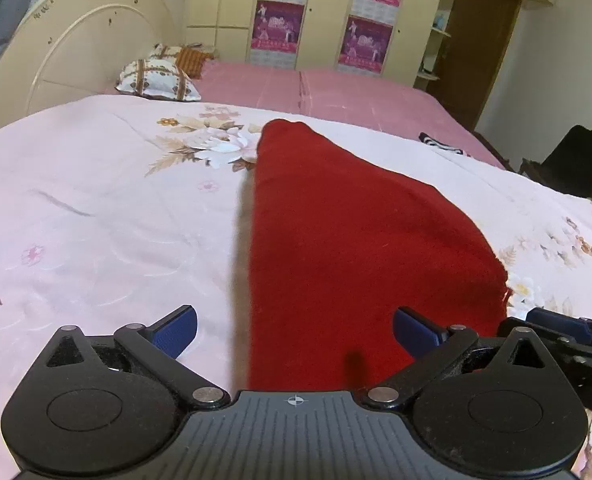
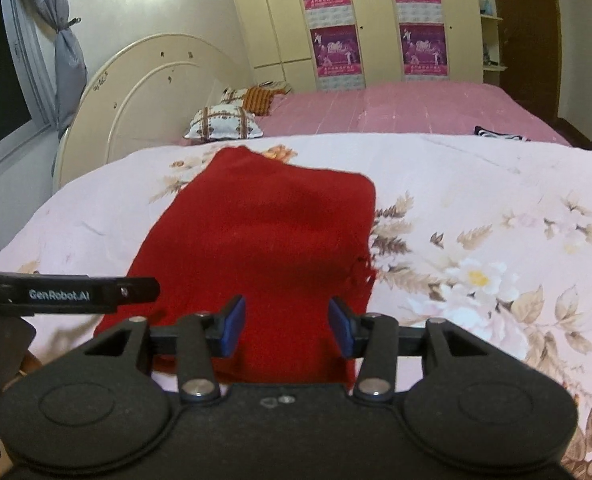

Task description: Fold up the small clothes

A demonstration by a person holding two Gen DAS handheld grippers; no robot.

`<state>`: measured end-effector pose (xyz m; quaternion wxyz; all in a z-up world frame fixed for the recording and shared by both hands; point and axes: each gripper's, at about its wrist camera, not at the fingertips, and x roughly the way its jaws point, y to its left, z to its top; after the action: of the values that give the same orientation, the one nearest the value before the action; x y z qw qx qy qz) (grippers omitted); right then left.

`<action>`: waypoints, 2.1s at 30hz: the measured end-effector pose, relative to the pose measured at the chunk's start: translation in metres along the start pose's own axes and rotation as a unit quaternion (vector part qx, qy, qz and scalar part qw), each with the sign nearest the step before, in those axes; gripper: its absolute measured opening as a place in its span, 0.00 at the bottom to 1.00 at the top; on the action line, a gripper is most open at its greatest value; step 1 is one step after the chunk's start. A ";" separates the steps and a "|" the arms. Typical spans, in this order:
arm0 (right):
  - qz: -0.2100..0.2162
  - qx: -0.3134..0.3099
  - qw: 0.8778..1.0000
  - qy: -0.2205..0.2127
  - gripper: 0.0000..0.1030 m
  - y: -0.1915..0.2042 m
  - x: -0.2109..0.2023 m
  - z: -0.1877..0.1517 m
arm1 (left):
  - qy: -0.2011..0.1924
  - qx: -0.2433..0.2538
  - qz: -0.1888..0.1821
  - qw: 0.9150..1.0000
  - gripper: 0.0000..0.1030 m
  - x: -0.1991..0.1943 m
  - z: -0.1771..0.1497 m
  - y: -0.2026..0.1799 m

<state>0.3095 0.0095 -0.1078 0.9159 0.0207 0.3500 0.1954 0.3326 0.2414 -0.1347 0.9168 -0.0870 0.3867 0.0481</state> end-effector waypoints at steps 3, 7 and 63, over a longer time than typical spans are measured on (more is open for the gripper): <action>-0.009 0.009 1.000 0.000 0.46 -0.003 0.006 0.003 | 0.014 -0.003 0.001 1.000 1.00 0.011 0.003 -0.007; -0.025 0.010 1.000 0.015 0.47 -0.006 0.021 -0.003 | 0.062 0.017 0.065 0.996 1.00 0.042 -0.007 -0.021; 0.025 -0.001 1.000 -0.003 0.99 0.037 -0.184 -0.023 | -0.085 0.075 0.086 0.990 1.00 -0.218 -0.023 -0.055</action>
<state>0.1574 -0.0272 -0.0022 0.9117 0.0288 0.3468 0.2186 0.1732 0.1783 0.0131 0.9428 0.0198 0.3157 0.1054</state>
